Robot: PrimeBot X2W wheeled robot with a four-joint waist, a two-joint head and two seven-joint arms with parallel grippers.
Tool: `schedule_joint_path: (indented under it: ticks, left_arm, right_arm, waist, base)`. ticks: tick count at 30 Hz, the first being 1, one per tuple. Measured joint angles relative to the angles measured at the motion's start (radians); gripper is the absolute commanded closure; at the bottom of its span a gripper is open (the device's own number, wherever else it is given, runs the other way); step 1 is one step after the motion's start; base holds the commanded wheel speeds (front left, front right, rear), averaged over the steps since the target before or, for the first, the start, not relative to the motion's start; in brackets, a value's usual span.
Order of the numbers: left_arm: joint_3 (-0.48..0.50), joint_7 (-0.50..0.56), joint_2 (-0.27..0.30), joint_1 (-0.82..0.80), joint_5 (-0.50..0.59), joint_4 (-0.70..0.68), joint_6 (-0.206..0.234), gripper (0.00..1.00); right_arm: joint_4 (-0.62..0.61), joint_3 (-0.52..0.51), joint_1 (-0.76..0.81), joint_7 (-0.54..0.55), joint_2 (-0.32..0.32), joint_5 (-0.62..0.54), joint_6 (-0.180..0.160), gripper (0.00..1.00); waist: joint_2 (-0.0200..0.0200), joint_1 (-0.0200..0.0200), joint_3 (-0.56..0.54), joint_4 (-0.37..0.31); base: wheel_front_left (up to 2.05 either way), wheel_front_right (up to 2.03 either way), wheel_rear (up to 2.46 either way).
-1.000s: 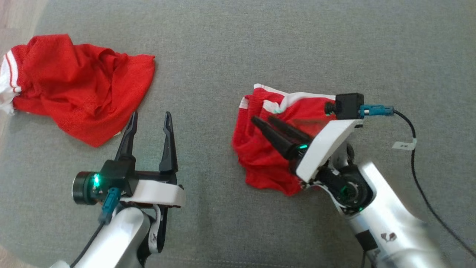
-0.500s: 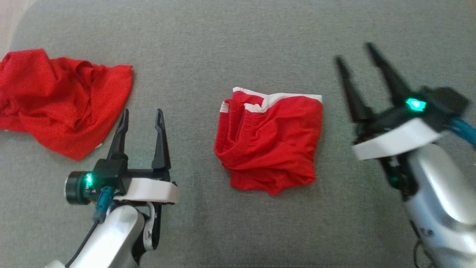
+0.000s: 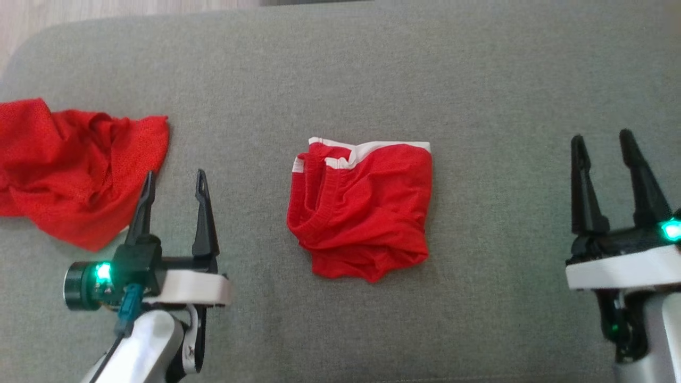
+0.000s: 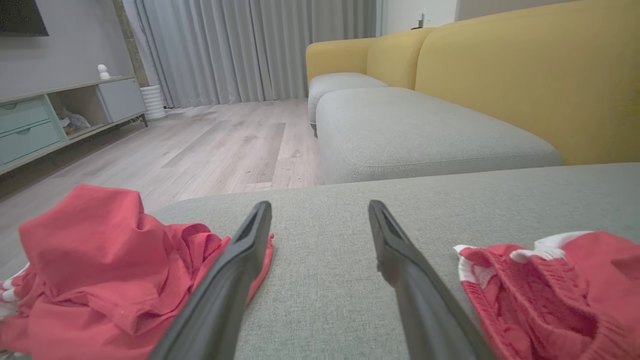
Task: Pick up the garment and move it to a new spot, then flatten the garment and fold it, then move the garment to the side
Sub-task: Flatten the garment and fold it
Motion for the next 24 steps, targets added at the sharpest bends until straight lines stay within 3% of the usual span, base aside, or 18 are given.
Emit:
schedule_joint_path:
  ticks: [7,24]
  left_arm:
    - [-0.018,0.023,0.021,0.048,0.003,-0.011,0.012,0.0]
    - [-0.035,0.04,0.045,0.163,-0.028,-0.009,0.017,0.0]
  right_arm:
    - [-0.052,-0.014,0.085,0.064,0.05,-0.003,0.0,0.0]
    - [-0.085,0.021,0.188,0.142,0.068,-0.019,0.0,0.0]
  waist:
    - [0.0,0.0,-0.063,-0.009]
    - [0.0,-0.0001,-0.179,-0.012]
  base:
    - [0.0,0.0,0.0]
    - [0.0,0.0,0.0]
